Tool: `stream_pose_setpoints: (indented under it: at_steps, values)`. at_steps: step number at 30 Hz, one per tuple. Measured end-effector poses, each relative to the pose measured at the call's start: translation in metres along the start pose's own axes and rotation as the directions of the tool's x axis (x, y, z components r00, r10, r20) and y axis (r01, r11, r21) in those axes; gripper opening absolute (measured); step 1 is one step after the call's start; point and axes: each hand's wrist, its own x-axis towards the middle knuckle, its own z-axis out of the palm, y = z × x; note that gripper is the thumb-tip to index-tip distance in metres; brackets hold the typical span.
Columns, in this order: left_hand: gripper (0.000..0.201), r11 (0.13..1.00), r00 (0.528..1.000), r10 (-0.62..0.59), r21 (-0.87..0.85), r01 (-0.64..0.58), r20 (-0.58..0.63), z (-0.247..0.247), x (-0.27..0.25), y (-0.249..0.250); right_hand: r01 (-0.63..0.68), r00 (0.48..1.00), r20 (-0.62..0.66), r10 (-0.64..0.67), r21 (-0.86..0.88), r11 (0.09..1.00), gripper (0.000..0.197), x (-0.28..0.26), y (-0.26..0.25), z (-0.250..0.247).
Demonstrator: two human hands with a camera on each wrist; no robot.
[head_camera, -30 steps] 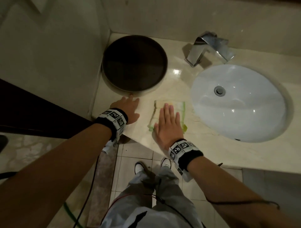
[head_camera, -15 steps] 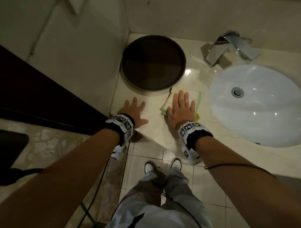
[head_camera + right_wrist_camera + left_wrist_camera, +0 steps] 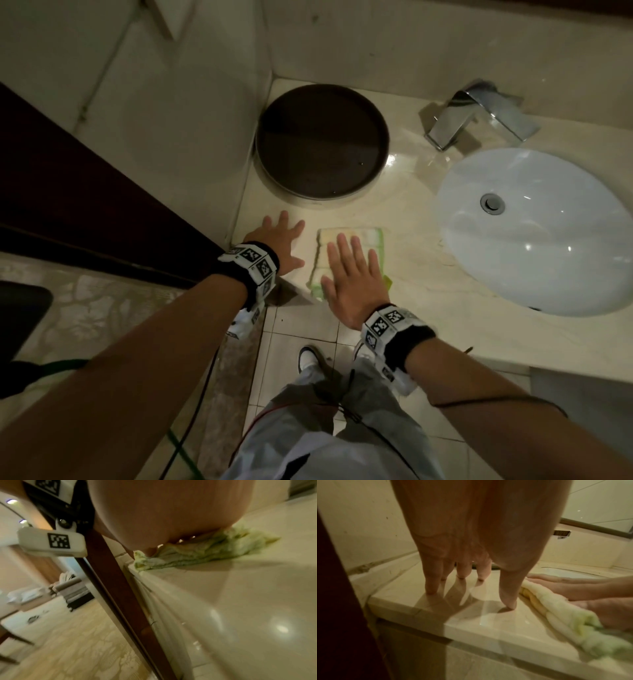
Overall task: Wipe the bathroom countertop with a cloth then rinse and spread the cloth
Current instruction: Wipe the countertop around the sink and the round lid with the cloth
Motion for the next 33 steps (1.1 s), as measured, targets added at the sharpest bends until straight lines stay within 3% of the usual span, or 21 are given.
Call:
stream_pose_setpoints:
  at_steps: [3, 7, 12, 22, 33]
  values:
    - [0.084, 1.000, 1.000, 0.004, -0.018, -0.004, 0.002, 0.002, 0.000, -0.003, -0.011, 1.000, 0.013, 0.012, -0.026, 1.000, 0.064, 0.013, 0.008, -0.012]
    - [0.081, 1.000, 1.000, 0.001, 0.007, -0.001, 0.002, 0.004, 0.002, -0.004, -0.125, 0.992, 0.030, 0.124, 0.036, 0.992, 0.066, 0.037, -0.004, -0.026]
    - [0.074, 1.000, 1.000, -0.004, 0.016, 0.003, 0.029, 0.000, 0.007, -0.006, -0.231, 0.972, -0.038, 0.234, 0.066, 0.971, 0.069, 0.047, -0.023, -0.019]
    - [0.081, 0.998, 1.000, -0.027, 0.063, 0.027, 0.002, 0.006, 0.007, 0.003, -0.039, 0.997, -0.064, 0.040, 0.006, 0.999, 0.064, -0.011, -0.012, 0.015]
    - [0.100, 0.998, 0.999, -0.016, 0.060, 0.014, 0.033, 0.001, -0.001, 0.006, -0.170, 0.981, -0.084, 0.173, 0.042, 0.985, 0.065, -0.055, 0.047, 0.021]
